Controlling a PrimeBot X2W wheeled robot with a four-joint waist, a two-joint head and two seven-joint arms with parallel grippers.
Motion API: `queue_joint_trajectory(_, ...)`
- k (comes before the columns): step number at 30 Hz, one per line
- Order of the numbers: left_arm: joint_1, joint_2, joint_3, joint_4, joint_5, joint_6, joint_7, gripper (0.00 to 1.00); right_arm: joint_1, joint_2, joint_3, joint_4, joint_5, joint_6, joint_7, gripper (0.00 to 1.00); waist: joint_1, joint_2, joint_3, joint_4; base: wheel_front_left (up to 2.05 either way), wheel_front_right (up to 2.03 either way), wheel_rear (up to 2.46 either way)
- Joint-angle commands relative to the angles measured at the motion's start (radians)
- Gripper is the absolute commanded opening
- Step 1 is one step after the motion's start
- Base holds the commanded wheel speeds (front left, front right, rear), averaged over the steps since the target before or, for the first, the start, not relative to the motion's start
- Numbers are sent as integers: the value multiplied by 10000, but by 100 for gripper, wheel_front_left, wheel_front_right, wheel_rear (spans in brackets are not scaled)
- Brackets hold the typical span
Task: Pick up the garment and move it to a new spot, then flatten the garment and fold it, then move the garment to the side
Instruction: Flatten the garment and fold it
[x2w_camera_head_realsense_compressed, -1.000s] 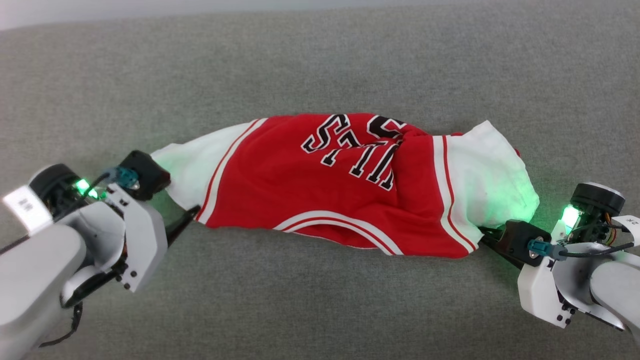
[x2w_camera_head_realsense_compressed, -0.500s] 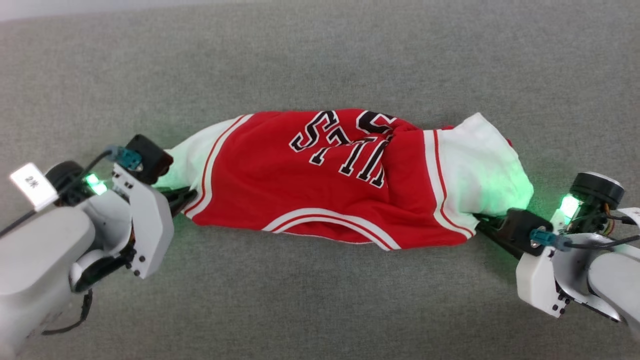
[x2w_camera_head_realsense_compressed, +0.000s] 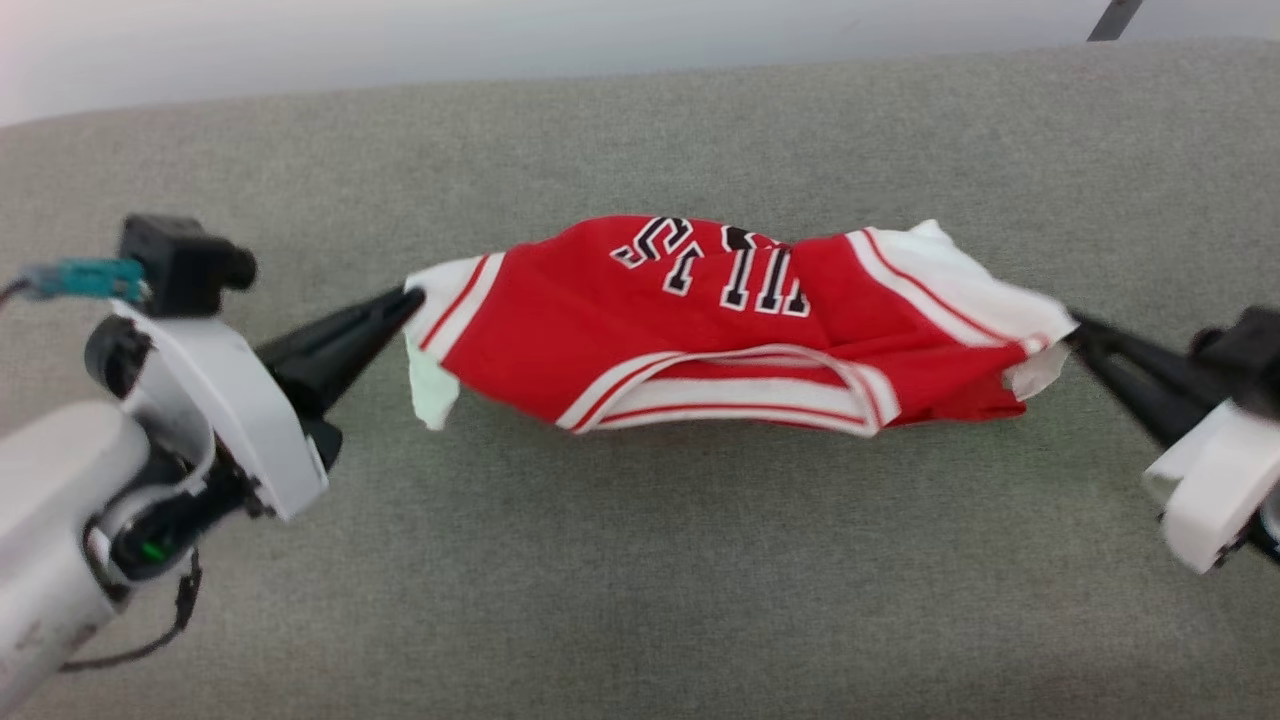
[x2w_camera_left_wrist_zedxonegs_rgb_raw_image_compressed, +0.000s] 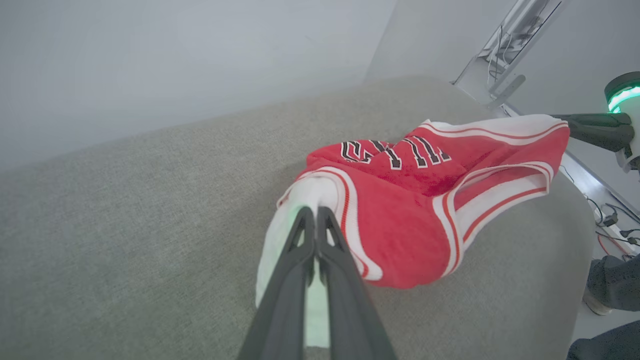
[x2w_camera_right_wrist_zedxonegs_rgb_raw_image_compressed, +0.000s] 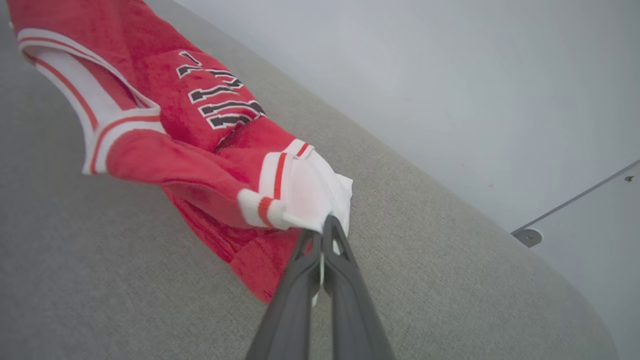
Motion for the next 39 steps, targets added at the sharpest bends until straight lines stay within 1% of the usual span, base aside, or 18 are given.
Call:
queue_joint_trajectory(1, -102, 46, 85, -35, -49, 12, -77, 0, 124, 12, -242, -57, 80, -14, 39, 0, 0, 0, 17, 31, 0, 0, 0)
queue_joint_trajectory(3, -288, -53, 236, -117, -285, 12, -204, 0, 398, 108, -937, -260, 485, -14, 271, 0, 0, 0, 116, 61, 0, 0, 0)
queue_joint_trajectory(6, -642, -381, 566, 257, -642, 12, -352, 0, 379, 402, -1674, -241, 958, -14, 659, 0, 0, 0, 343, 43, 0, 0, 0)
queue_joint_trajectory(8, -969, -764, 789, 807, -865, 12, -362, 0, 13, 781, -2059, 7, 1312, -14, 887, 0, 0, 0, 533, 30, 0, 0, 0)
queue_joint_trajectory(11, -1596, -1547, 1037, 1803, -1225, 12, -120, 0, -774, 1328, -2314, 600, 1627, -14, 1291, 0, 0, 0, 861, 8, 0, 0, 0)
queue_joint_trajectory(14, -2550, -2396, 1231, 3128, -1286, 76, 186, 0, -2093, 1964, -2343, 1456, 1670, -12, 1633, 0, 0, 0, 1236, -62, 0, 0, 0)
queue_joint_trajectory(17, -3784, -3134, 1436, 4609, -1026, 167, 256, 0, -3761, 2701, -2511, 2586, 1568, -12, 1691, 0, 0, 0, 1592, -187, 0, 0, 0)
queue_joint_trajectory(20, -5126, -3775, 1838, 5969, -862, 239, -161, 0, -5511, 3379, -2767, 3869, 1273, -12, 1479, 0, 0, 0, 1830, -289, 0, 0, 0)
queue_joint_trajectory(24, -6758, -4384, 2536, 7430, -767, 201, -1210, 0, -7689, 4003, -3171, 5462, 577, -12, 691, 0, 0, 0, 1888, -346, 0, 0, 0)
queue_joint_trajectory(28, -7813, -4708, 3168, 8336, -612, 98, -1780, 0, -9134, 4399, -3547, 6819, -42, -14, -412, 0, 0, 0, 1663, -271, 0, 0, 0)
queue_joint_trajectory(30, -7798, -4833, 3393, 8498, -682, 42, -1845, 0, -9395, 4538, -3498, 7318, -188, -14, -752, 0, 0, 0, 1467, -215, 0, 0, 0)
queue_joint_trajectory(32, -7565, -4839, 3471, 8562, -701, 21, -1861, 0, -9443, 4570, -3333, 7606, -114, -14, -952, 0, 0, 0, 1297, -177, 0, 0, 0)
queue_joint_trajectory(35, -6664, -4707, 3252, 8109, -820, 5, -1751, 0, -8780, 4510, -2741, 7731, 177, -14, -950, 0, 0, 0, 1069, -157, 0, 0, 0)
queue_joint_trajectory(37, -5851, -4462, 2996, 7586, -923, 2, -1412, 0, -8202, 4379, -2187, 7477, 488, -14, -763, 0, 0, 0, 951, -156, 0, 0, 0)
queue_joint_trajectory(39, -4860, -4098, 2729, 6952, -1052, 0, -1220, 0, -7475, 4062, -1610, 7051, 892, -14, -482, 0, 0, 0, 855, -153, 0, 0, 0)
